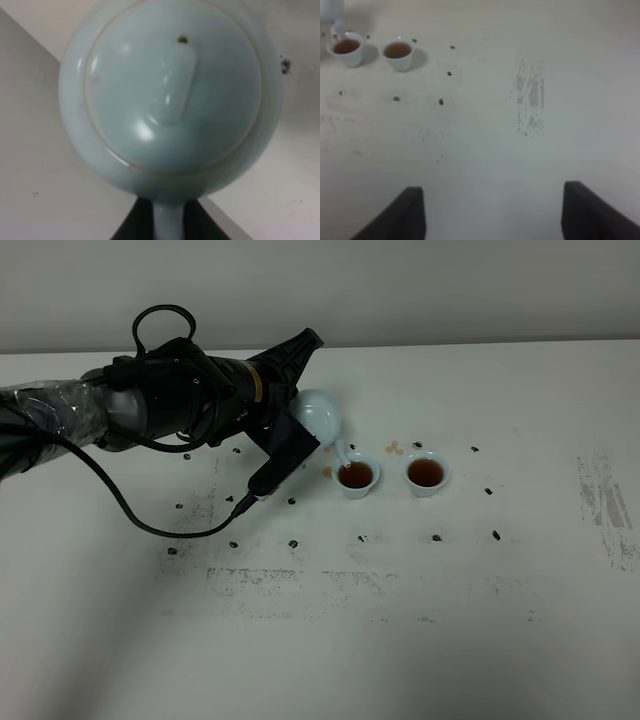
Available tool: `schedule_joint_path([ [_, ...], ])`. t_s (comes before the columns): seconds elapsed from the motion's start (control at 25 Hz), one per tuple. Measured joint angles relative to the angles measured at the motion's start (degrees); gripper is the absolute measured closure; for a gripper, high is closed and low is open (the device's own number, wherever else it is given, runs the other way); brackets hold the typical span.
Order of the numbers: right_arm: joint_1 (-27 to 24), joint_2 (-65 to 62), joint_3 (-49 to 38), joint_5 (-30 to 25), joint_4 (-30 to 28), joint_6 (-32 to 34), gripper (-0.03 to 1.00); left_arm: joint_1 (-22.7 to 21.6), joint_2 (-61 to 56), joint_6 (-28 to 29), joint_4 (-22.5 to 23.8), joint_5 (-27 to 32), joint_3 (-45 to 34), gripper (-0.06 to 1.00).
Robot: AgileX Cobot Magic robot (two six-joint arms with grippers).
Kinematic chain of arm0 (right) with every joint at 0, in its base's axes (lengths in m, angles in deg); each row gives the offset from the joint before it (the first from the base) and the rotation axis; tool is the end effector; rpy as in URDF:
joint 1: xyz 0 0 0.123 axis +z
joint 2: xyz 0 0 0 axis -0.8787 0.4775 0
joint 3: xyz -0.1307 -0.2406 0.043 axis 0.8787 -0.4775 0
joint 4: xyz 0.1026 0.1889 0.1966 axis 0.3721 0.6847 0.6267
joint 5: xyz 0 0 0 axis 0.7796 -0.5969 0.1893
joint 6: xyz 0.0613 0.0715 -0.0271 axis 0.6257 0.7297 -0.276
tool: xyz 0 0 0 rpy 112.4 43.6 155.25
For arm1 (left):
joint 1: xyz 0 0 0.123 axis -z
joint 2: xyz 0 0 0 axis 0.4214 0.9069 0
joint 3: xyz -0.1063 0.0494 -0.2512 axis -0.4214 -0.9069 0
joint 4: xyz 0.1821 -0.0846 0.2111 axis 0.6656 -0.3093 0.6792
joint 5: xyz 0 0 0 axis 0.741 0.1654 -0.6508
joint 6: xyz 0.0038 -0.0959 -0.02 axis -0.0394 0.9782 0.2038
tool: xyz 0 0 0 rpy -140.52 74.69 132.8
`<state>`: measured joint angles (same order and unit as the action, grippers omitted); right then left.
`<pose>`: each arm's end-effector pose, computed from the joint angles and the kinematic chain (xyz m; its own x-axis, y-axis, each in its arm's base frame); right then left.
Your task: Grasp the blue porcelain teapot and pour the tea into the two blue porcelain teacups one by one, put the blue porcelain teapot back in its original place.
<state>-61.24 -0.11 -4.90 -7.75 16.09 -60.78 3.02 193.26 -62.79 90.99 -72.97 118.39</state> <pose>0.0418 0.0033 0.2949 -0.4916 -0.0782 -0.8673 -0.0694 0.9963 -0.0505 0.4490 -0.2326 0.1423 0.6551 0.6010 0.4579 0.2149 -0.7292 0.6496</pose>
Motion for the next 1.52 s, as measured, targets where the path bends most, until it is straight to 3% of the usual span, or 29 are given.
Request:
schedule_joint_path([
  [0.36, 0.0, 0.0, 0.0, 0.0, 0.0, 0.0, 0.41, 0.0, 0.0, 0.29, -4.52, 0.78, 0.0, 0.91],
  [0.48, 0.0, 0.0, 0.0, 0.0, 0.0, 0.0, 0.41, 0.0, -0.4, 3.01, -6.41, 1.65, 0.0, 0.91],
  [0.6, 0.0, 0.0, 0.0, 0.0, 0.0, 0.0, 0.41, 0.0, -2.25, 10.85, -7.82, 2.97, -0.11, 0.91],
  [0.72, 0.0, 0.0, 0.0, 0.0, 0.0, 0.0, 0.41, 0.0, -6.18, 23.09, -8.24, 5.95, -0.17, 0.91],
  [0.96, 0.0, 0.0, 0.0, 0.0, 0.0, 0.0, 0.41, 0.0, -15.33, 51.75, -8.44, 18.58, -0.17, 0.91],
  [1.16, 0.0, 0.0, 0.0, 0.0, 0.0, 0.0, 0.41, -0.1, -18.55, 70.39, -8.55, 27.4, -0.17, 0.91],
  [1.32, 0.0, 0.0, 0.0, 0.0, 0.0, 0.0, 0.41, -0.54, -17.55, 79.22, -9.07, 30.24, -1.59, 0.91],
  [1.52, 0.0, 0.0, 0.0, 0.0, 0.0, 0.0, 0.41, -1.84, -15.09, 81.77, -11.16, 28.14, -6.45, 0.91],
])
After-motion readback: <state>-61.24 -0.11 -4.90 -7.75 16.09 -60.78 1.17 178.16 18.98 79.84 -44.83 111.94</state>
